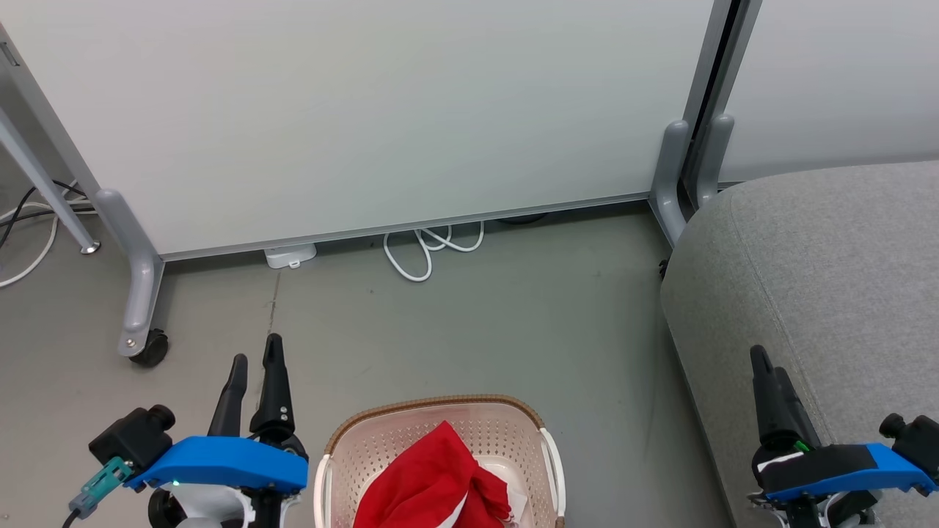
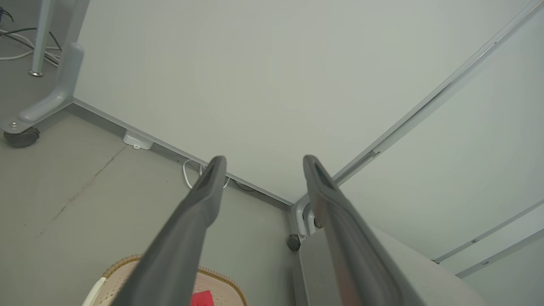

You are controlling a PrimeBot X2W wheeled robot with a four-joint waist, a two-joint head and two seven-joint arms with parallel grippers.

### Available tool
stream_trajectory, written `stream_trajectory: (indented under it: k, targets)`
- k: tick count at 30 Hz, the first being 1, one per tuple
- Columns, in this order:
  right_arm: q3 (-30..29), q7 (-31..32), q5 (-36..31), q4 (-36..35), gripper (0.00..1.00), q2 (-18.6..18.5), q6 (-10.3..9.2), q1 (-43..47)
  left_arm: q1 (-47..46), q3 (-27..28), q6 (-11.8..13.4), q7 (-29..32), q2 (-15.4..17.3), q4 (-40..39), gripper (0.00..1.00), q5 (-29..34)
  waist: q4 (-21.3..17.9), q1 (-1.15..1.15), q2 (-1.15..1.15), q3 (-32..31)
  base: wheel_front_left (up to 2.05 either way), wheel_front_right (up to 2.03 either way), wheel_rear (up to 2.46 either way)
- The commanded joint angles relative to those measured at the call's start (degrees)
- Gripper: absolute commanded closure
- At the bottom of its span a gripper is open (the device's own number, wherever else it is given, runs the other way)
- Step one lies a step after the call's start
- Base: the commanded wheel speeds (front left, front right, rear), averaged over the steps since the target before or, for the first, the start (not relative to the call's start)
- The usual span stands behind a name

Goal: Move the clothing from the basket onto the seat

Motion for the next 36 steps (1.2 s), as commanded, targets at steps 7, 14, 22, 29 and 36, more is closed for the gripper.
stream_trajectory:
  k: [7, 14, 22, 29, 36]
  targets:
    - [-0.07, -1.14, -7.32, -0.53, 0.00, -0.47, 0.11, -1.22, -1.76, -1.75, -0.47, -1.92, 0.59, -0.08, 0.00, 7.94, 0.05, 0.00, 0.00, -0.07, 0.00, 0.00, 0.00]
    - [-0.17, -1.88, -11.87, -0.45, 0.00, -0.51, 0.11, -1.11, -1.74, -2.65, -0.66, -3.10, 0.67, 0.47, 0.00, 12.55, 0.08, 0.00, 0.00, -0.24, 0.00, 0.00, 0.00]
    - [-0.30, -2.21, -16.29, -0.53, 0.00, -0.55, 0.12, -0.92, -1.82, -3.33, -0.84, -4.17, 0.75, 1.01, 0.00, 16.69, 0.11, 0.00, 0.00, -0.36, 0.00, 0.00, 0.00]
    - [-0.16, -2.68, -20.40, -0.66, 0.00, -0.58, 0.12, -0.85, -2.11, -3.85, -0.93, -5.19, 0.67, 1.70, 0.00, 20.45, 0.19, 0.00, 0.00, -0.39, 0.00, 0.00, 0.00]
    - [0.15, -2.71, -25.36, -1.10, 0.00, -0.61, 0.13, -0.63, -2.18, -4.16, -0.94, -6.14, 0.58, 2.28, 0.00, 23.91, 0.17, 0.00, 0.00, -0.35, 0.00, 0.00, 0.00]
